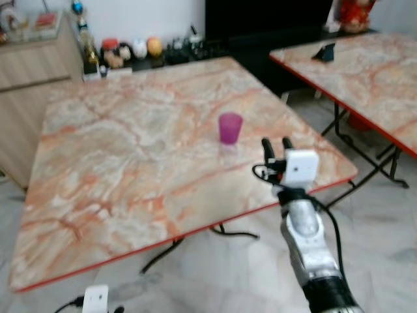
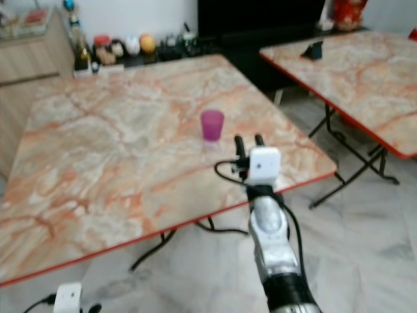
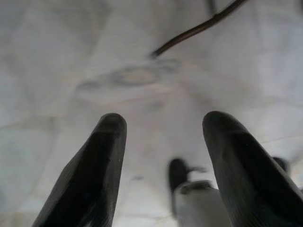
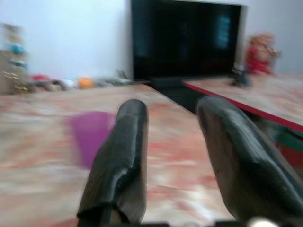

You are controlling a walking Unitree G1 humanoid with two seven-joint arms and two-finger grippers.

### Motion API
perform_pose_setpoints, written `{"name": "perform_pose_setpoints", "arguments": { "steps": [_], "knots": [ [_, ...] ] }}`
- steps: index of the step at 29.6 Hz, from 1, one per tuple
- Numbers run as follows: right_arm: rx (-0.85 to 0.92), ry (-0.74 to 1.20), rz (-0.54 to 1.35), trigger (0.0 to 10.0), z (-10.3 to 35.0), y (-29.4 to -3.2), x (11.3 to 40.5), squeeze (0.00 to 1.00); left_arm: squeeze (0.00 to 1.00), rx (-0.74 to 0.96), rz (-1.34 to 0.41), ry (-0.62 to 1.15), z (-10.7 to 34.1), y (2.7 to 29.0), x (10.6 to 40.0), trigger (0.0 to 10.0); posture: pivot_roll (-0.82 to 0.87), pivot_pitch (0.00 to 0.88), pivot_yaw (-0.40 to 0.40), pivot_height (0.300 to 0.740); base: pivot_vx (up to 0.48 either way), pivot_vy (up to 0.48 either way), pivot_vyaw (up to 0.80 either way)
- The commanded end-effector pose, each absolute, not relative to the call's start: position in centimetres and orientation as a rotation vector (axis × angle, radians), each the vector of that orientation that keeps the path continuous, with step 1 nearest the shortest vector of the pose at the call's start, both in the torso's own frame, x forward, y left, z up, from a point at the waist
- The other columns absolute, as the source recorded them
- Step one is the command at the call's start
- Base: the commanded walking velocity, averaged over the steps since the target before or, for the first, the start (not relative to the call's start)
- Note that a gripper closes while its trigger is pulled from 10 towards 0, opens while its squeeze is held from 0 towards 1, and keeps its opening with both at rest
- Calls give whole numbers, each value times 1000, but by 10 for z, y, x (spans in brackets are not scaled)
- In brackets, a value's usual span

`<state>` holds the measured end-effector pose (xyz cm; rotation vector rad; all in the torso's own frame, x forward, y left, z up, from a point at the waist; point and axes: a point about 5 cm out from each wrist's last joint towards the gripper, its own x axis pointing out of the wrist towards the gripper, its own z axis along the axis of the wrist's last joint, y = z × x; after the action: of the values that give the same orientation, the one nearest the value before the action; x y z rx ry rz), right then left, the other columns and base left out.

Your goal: Setting the table

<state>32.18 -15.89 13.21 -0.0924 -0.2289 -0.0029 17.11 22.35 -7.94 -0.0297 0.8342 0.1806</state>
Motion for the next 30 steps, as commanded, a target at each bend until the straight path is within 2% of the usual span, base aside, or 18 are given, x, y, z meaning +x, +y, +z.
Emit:
{"name": "perform_pose_setpoints", "arguments": {
  "steps": [1,7,12,17,25,30],
  "knots": [
    [-75,-253,16,10000,138,-150,324,0,0,-16,203,865,-82,233,162,10000,-108,0,6,719,326,0,0],
    [-103,-266,39,10000,140,-147,324,0,0,-17,201,867,-82,231,163,10000,-108,0,3,719,322,0,0],
    [-101,-257,44,10000,139,-147,324,0,0,-18,202,869,-82,230,164,10000,-108,0,0,719,324,0,800],
    [-83,-252,53,10000,138,-147,324,0,0,-18,202,871,-82,229,164,10000,-110,0,0,719,307,0,165],
    [-101,-247,102,10000,139,-142,324,0,0,-16,203,871,-82,230,164,10000,-114,0,3,719,0,0,0],
    [-114,-246,116,10000,139,-142,324,0,0,-15,202,871,-81,230,165,10000,-113,0,2,719,0,0,594]
  ]
}}
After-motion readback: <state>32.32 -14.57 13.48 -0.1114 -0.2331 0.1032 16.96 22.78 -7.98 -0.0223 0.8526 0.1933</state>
